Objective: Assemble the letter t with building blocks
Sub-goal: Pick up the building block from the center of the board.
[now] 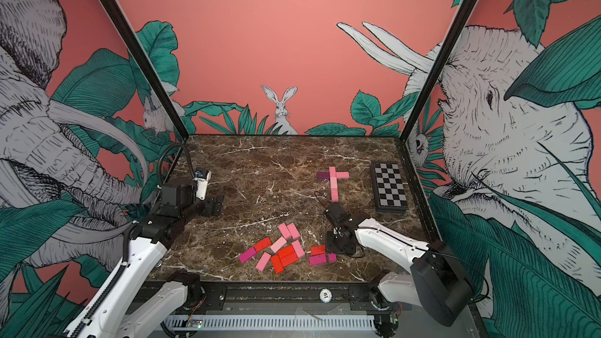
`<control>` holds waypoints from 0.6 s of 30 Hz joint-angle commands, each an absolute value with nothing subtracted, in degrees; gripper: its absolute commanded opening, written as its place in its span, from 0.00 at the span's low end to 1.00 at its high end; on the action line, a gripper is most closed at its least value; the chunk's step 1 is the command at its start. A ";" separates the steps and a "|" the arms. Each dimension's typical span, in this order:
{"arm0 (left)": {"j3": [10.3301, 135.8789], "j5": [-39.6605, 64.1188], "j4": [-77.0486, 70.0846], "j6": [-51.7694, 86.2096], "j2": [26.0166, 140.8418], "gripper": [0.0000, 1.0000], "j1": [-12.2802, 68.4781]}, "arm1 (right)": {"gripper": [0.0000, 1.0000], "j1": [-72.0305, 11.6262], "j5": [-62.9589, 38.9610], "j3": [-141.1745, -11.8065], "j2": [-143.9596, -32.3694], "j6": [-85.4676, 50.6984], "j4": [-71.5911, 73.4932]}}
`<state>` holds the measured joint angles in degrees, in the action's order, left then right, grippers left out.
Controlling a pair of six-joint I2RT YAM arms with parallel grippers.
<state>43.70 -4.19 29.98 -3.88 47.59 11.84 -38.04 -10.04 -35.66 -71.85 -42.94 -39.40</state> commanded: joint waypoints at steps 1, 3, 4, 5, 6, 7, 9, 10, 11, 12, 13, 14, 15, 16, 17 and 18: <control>44.30 -4.84 30.48 -3.34 47.44 0.97 11.78 | 0.55 -38.40 -8.89 -36.71 -72.25 -39.63 -42.49; 44.33 -4.83 30.56 -3.39 47.54 0.97 11.78 | 0.55 -38.34 -8.95 -37.46 -73.62 -38.75 -42.93; 44.32 -4.82 30.59 -3.41 47.56 0.97 11.76 | 0.54 -38.40 -8.90 -37.67 -74.27 -38.38 -42.98; 44.37 -4.83 30.59 -3.35 47.61 0.97 11.78 | 0.53 -38.41 -9.03 -37.90 -74.92 -37.96 -42.89; 44.38 -4.80 30.59 -3.37 47.58 0.97 11.78 | 0.53 -38.41 -9.21 -38.00 -75.49 -37.66 -42.73; 44.36 -4.76 30.59 -3.34 47.53 0.97 11.77 | 0.52 -38.41 -9.21 -38.12 -75.74 -37.34 -42.72; 44.32 -4.91 30.59 -3.39 47.49 0.97 11.77 | 0.51 -38.41 -9.23 -38.55 -76.61 -36.39 -42.82; 44.30 -4.92 30.59 -3.37 47.47 0.96 11.78 | 0.51 -38.41 -9.23 -38.75 -76.97 -36.02 -42.90; 44.26 -4.87 30.59 -3.34 47.47 0.97 11.80 | 0.51 -38.39 -9.22 -39.01 -77.31 -35.53 -42.97; 44.30 -4.84 30.59 -3.34 47.57 0.97 11.78 | 0.50 -38.45 -9.11 -39.15 -77.62 -35.15 -43.06; 44.30 -4.85 30.59 -3.39 47.59 0.97 11.77 | 0.50 -38.44 -8.92 -39.35 -77.87 -34.93 -43.18; 44.30 -4.92 30.59 -3.40 47.60 0.97 11.78 | 0.49 -38.44 -8.90 -39.46 -78.27 -34.72 -43.28; 44.29 -4.84 30.57 -3.34 47.57 0.97 11.78 | 0.48 -38.40 -8.78 -39.55 -78.64 -34.56 -43.40; 44.26 -4.98 30.59 -3.42 47.58 0.97 11.78 | 0.48 -38.47 -8.62 -39.58 -78.95 -34.47 -43.61; 44.25 -4.99 30.59 -3.38 47.61 0.97 11.78 | 0.47 -38.50 -8.57 -39.73 -79.31 -34.45 -43.74; 44.30 -5.00 30.59 -3.36 47.63 0.97 11.77 | 0.46 -38.49 -8.59 -39.81 -79.54 -34.42 -43.92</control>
<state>43.70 -4.36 30.06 -3.88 47.68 11.84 -38.13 -10.22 -39.99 -77.93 -35.38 -42.50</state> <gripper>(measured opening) 0.966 0.462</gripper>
